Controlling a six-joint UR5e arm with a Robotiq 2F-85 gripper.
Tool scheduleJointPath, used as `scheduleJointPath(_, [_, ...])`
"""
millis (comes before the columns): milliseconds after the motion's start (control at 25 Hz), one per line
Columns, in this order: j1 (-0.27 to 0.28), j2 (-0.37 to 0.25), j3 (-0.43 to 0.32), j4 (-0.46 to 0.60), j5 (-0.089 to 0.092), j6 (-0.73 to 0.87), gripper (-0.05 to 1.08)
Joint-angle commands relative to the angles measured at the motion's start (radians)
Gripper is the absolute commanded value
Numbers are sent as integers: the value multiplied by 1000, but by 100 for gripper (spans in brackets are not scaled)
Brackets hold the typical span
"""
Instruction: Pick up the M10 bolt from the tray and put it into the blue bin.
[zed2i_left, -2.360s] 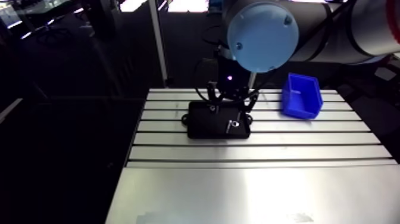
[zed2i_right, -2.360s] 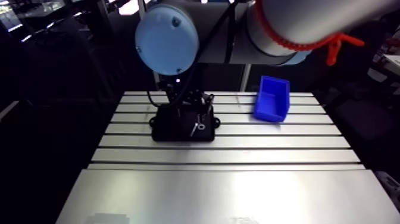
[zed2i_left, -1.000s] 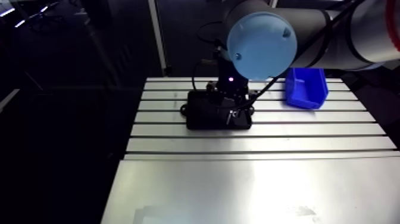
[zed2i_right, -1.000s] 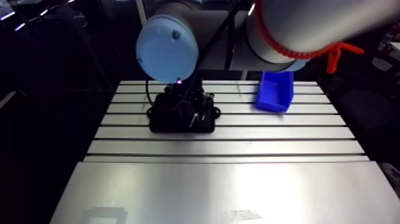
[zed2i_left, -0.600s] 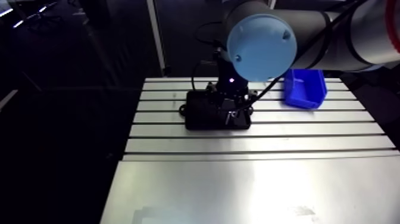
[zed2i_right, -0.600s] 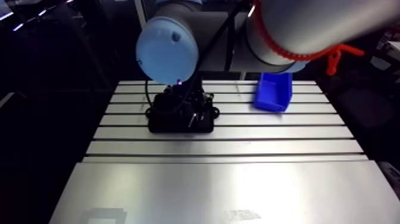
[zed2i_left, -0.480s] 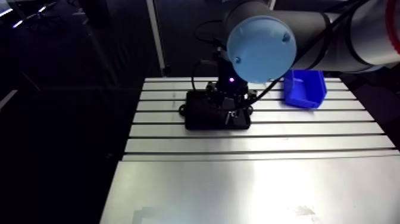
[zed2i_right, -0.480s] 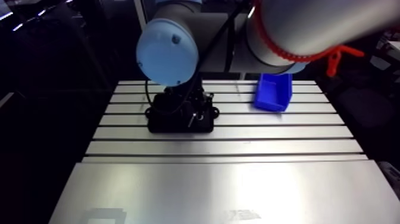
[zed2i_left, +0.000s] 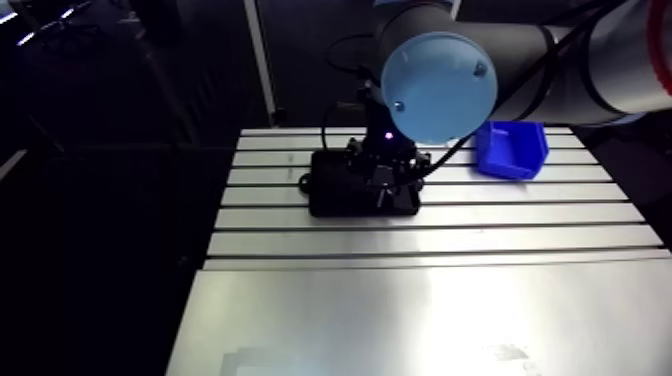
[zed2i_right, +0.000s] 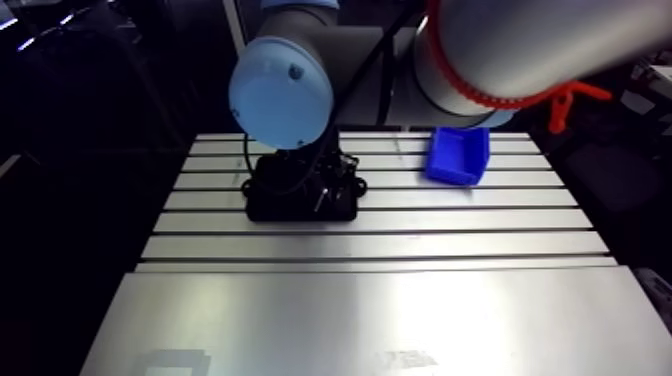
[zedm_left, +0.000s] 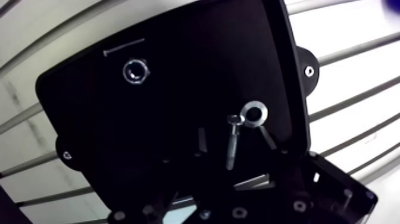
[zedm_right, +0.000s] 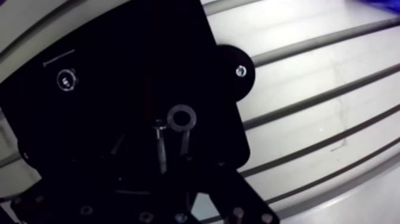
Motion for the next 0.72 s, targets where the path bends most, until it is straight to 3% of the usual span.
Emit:
scheduleJointPath(40, [-1,2,1,0,1,0,50])
scheduleJointPath(720, [-4,2,9,1,3,0,57])
